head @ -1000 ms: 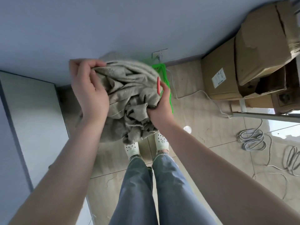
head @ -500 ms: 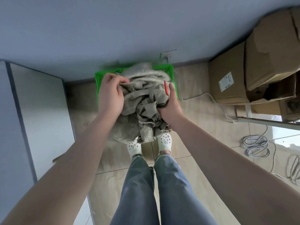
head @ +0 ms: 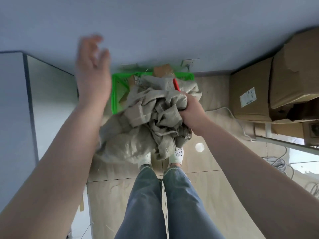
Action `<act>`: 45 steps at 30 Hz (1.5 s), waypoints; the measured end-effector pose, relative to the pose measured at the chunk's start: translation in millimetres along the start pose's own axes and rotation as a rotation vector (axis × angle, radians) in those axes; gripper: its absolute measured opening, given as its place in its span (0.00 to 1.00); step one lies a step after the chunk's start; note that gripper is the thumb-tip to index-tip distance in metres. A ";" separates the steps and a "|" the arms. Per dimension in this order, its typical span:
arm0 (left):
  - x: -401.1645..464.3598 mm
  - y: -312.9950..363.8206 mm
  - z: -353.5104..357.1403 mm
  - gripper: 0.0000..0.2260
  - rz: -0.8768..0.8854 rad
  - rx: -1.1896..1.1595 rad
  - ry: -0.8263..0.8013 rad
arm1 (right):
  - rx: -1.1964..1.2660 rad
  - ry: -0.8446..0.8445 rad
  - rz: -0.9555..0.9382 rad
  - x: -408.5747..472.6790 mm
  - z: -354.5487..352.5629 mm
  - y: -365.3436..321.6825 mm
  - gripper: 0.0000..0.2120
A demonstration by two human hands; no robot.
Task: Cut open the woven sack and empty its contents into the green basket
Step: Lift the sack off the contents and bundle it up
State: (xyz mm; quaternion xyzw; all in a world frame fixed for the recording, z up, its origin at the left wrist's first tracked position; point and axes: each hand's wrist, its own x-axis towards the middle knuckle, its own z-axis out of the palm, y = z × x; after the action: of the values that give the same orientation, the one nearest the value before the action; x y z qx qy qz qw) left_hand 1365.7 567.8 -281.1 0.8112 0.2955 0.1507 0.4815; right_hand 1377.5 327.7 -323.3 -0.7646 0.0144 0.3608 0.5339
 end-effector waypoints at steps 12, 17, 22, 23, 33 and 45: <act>-4.2 -33.8 32.2 0.13 -0.389 0.182 -0.194 | -0.128 -0.116 0.107 -6.1 -8.3 35.9 0.31; -41.4 -78.5 17.4 0.16 -0.745 0.294 -0.466 | -0.152 -0.125 0.131 -2.3 -3.3 31.6 0.26; -85.4 -101.1 -11.5 0.27 -1.217 -0.084 -0.452 | -0.038 -0.091 0.122 -0.9 -6.5 25.0 0.19; -91.8 -102.4 -15.1 0.26 -1.253 -0.168 -0.452 | -0.032 -0.082 0.127 0.4 -6.9 24.5 0.18; -89.9 -62.0 -19.1 0.32 -1.146 -0.823 -0.629 | -0.001 0.091 0.163 -2.1 -6.0 14.0 0.18; -86.2 -3.3 51.7 0.15 -1.019 -0.860 -0.383 | 0.532 0.220 0.303 2.2 33.1 -8.2 0.24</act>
State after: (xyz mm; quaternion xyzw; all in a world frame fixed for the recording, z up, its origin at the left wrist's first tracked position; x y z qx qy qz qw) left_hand 1324.7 479.4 -305.9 0.3208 0.4635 -0.1363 0.8147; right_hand 1364.8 359.3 -323.6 -0.6218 0.2797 0.3348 0.6504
